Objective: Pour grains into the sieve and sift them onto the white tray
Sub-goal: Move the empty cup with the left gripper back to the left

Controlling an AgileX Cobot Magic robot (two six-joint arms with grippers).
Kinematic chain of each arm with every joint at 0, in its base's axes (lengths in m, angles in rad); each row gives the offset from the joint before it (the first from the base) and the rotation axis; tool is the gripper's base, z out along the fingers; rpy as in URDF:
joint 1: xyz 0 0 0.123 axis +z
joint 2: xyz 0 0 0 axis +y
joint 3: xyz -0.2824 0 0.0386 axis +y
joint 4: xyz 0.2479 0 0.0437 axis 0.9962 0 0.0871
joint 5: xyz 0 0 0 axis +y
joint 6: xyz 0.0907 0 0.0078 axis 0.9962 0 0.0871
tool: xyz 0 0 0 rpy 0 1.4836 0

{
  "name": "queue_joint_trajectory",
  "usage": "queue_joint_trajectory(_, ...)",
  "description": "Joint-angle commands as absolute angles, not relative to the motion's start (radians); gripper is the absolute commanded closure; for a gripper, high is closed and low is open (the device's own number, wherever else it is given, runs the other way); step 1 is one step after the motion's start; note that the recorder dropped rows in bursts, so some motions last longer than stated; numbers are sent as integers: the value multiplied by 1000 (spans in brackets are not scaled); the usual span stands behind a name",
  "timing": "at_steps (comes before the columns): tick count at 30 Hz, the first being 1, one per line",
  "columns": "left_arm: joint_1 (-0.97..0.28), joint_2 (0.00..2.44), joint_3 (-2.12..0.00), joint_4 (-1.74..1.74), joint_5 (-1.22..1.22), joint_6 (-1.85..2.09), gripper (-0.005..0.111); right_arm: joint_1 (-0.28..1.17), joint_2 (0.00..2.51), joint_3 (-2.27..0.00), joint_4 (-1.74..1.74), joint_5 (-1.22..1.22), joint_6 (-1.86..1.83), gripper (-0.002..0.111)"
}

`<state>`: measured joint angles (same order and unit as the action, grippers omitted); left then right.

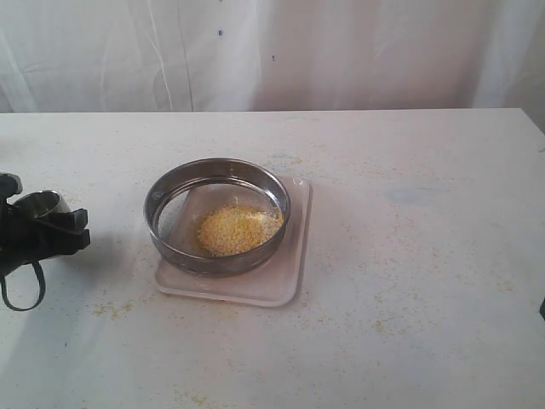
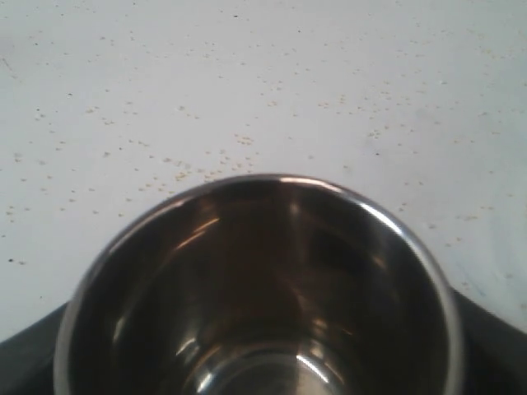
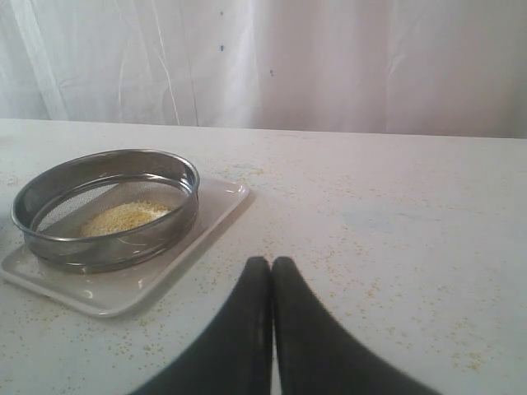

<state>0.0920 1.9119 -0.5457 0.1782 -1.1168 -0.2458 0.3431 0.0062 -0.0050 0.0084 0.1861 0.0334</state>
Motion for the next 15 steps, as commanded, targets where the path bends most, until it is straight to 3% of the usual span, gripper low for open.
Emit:
queue_joint_trajectory(1,96,1912,-548,174,-1131,-246,47,338,0,0,7,177,38,108)
queue_joint_trajectory(5,96,1912,-548,174,-1129,-252,40,338,0,0,7,177,38,108)
queue_joint_trajectory(15,96,1912,-548,143,-1078,-259,40,338,0,0,7,177,38,108)
